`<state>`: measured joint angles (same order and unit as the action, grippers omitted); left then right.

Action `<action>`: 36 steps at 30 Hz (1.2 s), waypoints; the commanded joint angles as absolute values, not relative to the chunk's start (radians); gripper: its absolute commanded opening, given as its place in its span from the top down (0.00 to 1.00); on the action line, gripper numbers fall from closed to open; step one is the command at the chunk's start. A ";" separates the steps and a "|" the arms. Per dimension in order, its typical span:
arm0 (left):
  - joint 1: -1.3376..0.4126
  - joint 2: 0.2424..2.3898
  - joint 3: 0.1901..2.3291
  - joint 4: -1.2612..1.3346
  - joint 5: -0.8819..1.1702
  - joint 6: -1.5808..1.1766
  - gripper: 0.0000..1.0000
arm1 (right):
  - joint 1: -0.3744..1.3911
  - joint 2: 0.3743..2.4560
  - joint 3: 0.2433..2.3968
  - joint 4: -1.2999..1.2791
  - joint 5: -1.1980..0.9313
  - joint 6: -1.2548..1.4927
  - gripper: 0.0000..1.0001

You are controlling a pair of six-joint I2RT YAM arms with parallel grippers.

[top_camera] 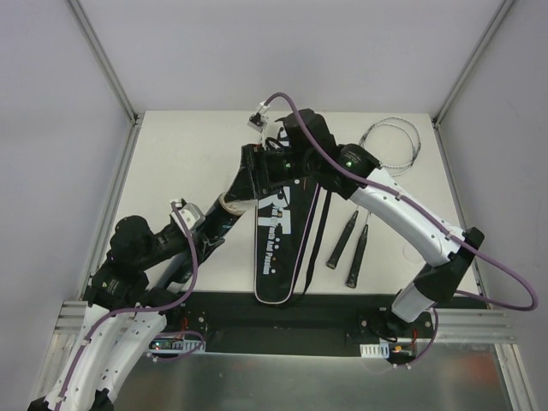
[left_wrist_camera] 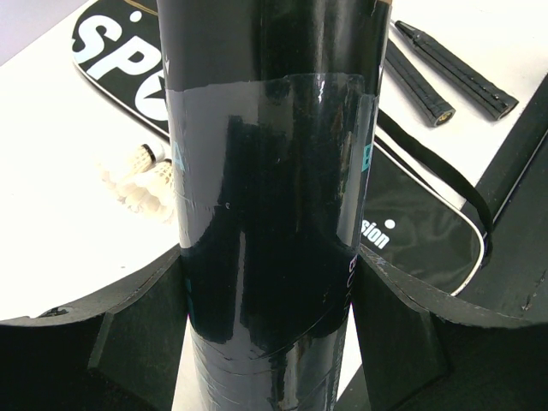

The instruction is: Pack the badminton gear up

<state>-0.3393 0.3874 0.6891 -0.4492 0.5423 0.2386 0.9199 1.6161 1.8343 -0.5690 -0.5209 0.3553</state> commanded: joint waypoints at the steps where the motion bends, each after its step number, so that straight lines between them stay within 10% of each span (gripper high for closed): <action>1: -0.337 0.374 0.689 -0.428 0.575 0.172 1.00 | 0.925 1.620 1.870 -0.537 -0.650 0.367 0.36; 14: -0.337 0.350 0.690 -0.425 0.595 0.173 1.00 | 1.015 1.776 1.910 -0.390 -0.721 0.508 0.45; 36: -0.337 0.313 0.704 -0.465 0.256 0.135 1.00 | 0.716 1.528 1.730 -0.425 -0.373 0.371 0.17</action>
<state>-0.3389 0.3119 0.6739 -0.4397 0.3599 0.2150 0.7574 1.5639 1.7885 -0.4370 -0.5659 0.4252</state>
